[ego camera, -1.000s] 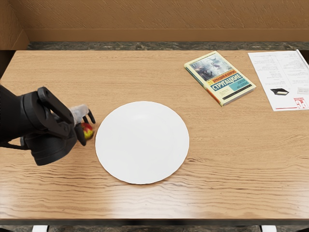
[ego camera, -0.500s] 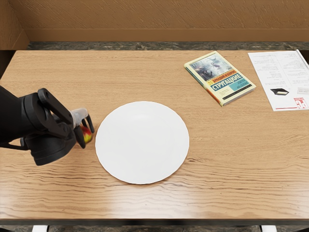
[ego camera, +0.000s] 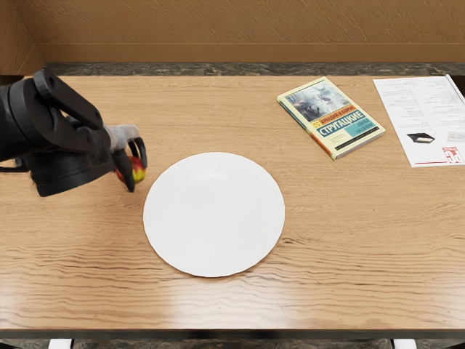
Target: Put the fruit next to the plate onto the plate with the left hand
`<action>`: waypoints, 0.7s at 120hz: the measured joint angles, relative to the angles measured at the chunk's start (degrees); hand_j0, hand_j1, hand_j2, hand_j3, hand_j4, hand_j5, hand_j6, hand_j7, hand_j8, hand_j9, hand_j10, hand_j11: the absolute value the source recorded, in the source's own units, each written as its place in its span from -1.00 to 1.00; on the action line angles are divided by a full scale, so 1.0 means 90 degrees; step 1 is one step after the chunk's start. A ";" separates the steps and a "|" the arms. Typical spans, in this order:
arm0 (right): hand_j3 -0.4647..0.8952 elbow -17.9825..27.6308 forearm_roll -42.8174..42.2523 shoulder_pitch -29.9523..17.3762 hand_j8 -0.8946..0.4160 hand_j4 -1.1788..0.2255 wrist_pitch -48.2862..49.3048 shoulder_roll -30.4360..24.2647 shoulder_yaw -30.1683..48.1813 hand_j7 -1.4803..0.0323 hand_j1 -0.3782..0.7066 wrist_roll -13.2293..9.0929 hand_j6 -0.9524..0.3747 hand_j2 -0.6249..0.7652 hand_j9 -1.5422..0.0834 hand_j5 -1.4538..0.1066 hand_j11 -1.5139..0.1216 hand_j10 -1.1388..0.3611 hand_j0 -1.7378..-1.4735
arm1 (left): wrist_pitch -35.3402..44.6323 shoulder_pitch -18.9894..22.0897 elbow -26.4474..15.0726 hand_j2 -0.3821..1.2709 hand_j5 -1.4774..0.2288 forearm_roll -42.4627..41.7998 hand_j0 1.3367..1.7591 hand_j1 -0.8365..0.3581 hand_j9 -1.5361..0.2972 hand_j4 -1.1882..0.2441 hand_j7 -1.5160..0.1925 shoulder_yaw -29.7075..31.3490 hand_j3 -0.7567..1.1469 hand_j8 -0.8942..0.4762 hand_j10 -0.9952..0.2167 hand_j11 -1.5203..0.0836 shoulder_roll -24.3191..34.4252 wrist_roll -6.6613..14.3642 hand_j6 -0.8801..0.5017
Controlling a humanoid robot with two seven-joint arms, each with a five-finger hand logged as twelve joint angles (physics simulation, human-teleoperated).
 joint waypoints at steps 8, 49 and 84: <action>-0.32 0.0000 0.0000 0.0000 0.34 0.66 0.0000 0.0000 0.0000 0.93 -0.91 0.0000 0.41 -0.11 0.87 0.84 0.83 0.50 -0.40 | -0.0353 -0.0127 0.0008 0.15 -0.72 0.0012 0.49 -0.27 -0.59 -0.47 -0.57 -0.0333 -0.20 -0.15 -0.53 -0.55 0.0000 0.0001 -0.15; -0.32 0.0000 0.0000 0.0000 0.34 0.66 0.0000 0.0000 0.0000 0.93 -0.91 0.0000 0.41 -0.11 0.87 0.84 0.83 0.50 -0.40 | -0.0768 -0.0018 0.0085 0.21 -0.76 0.0019 0.49 -0.26 -0.59 -0.46 -0.58 -0.1454 -0.20 -0.19 -0.72 -0.56 0.0000 -0.0022 -0.21; -0.32 0.0000 0.0000 0.0000 0.34 0.66 0.0000 0.0000 0.0000 0.93 -0.91 0.0000 0.41 -0.11 0.87 0.84 0.83 0.50 -0.40 | -0.0728 0.0163 0.0247 -0.14 -0.05 0.0018 0.51 0.31 0.00 0.04 0.05 -0.1605 -0.20 -0.06 -0.11 0.12 0.0000 -0.0020 -0.08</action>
